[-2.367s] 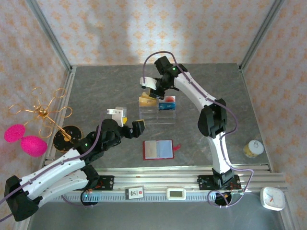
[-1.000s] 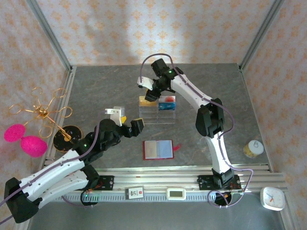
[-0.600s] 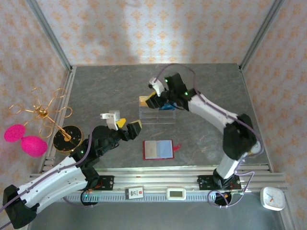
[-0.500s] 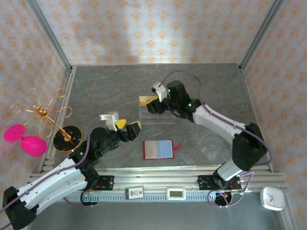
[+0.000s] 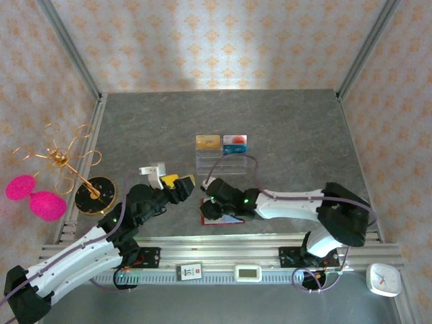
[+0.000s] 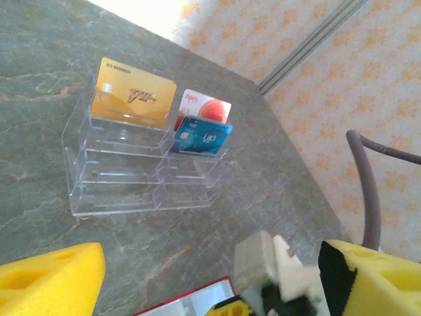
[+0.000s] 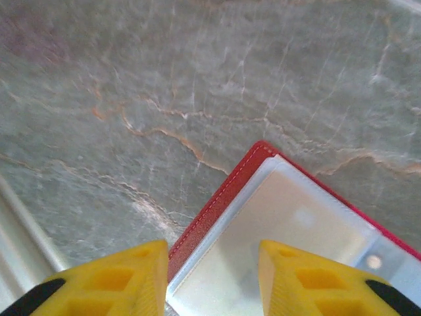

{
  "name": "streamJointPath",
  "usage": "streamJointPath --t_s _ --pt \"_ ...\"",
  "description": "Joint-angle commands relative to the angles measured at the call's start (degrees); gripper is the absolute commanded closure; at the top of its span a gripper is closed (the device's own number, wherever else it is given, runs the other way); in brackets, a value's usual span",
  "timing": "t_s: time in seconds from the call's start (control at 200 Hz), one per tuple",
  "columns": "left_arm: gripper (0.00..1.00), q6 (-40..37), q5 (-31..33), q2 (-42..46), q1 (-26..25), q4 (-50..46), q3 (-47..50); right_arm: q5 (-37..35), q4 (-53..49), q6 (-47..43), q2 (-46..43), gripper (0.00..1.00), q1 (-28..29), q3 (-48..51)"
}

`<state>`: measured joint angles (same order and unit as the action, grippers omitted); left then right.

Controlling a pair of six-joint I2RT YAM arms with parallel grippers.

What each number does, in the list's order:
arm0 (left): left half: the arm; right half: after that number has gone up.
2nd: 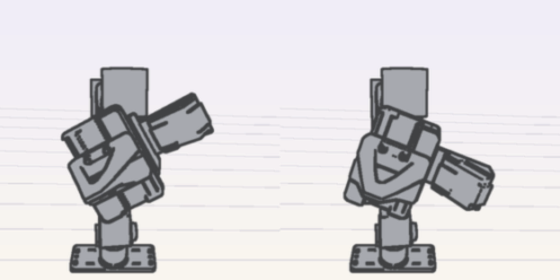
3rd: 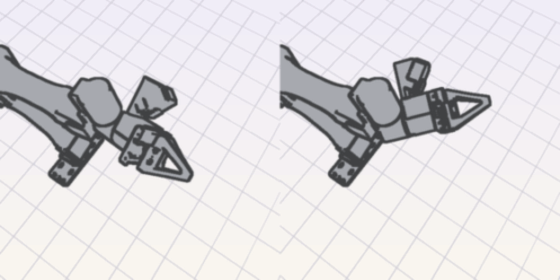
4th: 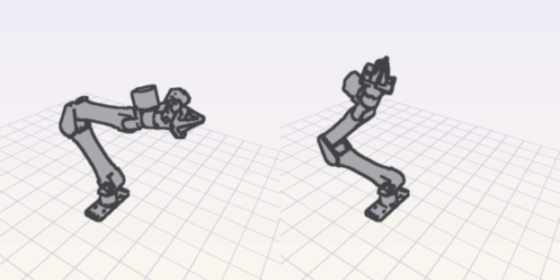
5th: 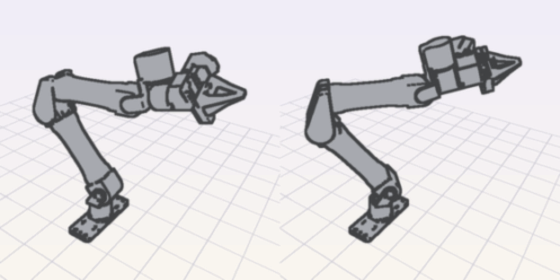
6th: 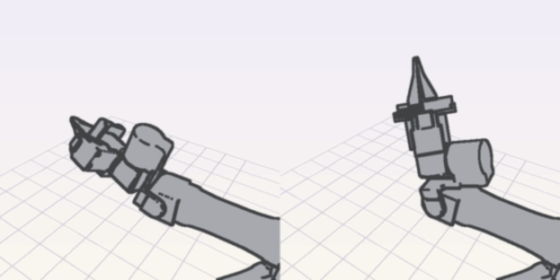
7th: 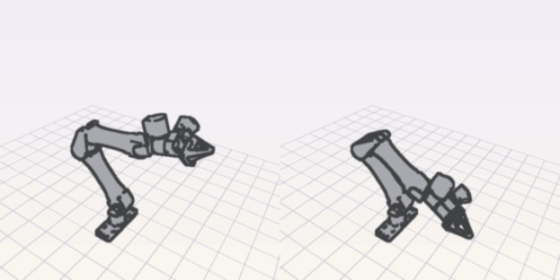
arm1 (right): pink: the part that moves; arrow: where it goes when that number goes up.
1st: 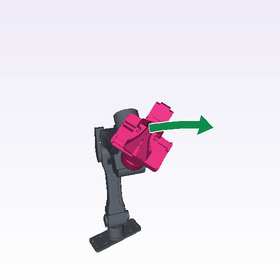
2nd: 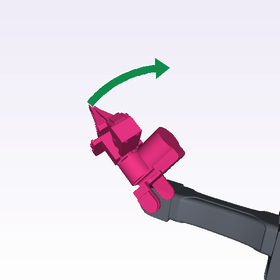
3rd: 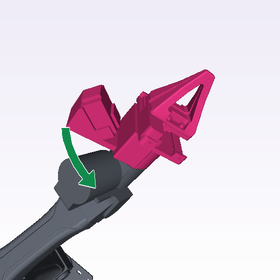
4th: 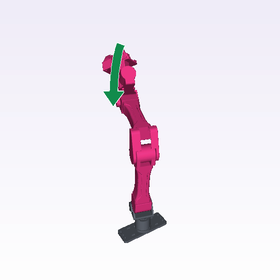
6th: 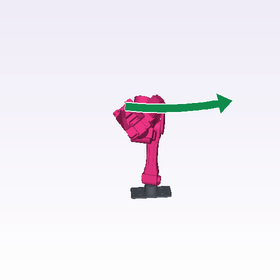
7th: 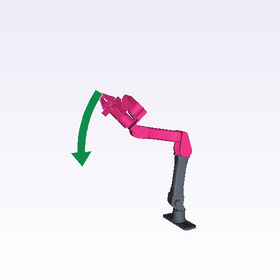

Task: Take the credit cards out of the card holder

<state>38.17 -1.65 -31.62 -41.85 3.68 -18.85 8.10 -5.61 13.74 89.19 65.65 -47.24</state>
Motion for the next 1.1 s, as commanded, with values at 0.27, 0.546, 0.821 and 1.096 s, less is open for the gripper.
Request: streamJointPath --t_s 0.27,0.546,0.821,1.096 --pt "0.2 1.6 -0.5 0.3 0.4 -1.8 1.3 -11.5 -4.1 -1.0 8.7 0.68 3.0 -3.0" --pt "0.3 3.8 -3.3 -1.1 0.4 0.9 4.5 -10.7 3.2 2.3 6.5 1.0 2.4 -0.1" --pt "0.69 8.8 -11.8 -12.3 0.2 14.5 10.1 -6.8 20.2 7.8 -1.2 1.0 1.0 8.5" --pt "0.99 9.2 -14.3 -26.5 -1.9 21.6 8.8 -7.3 24.4 10.1 -3.4 1.0 1.0 11.6"
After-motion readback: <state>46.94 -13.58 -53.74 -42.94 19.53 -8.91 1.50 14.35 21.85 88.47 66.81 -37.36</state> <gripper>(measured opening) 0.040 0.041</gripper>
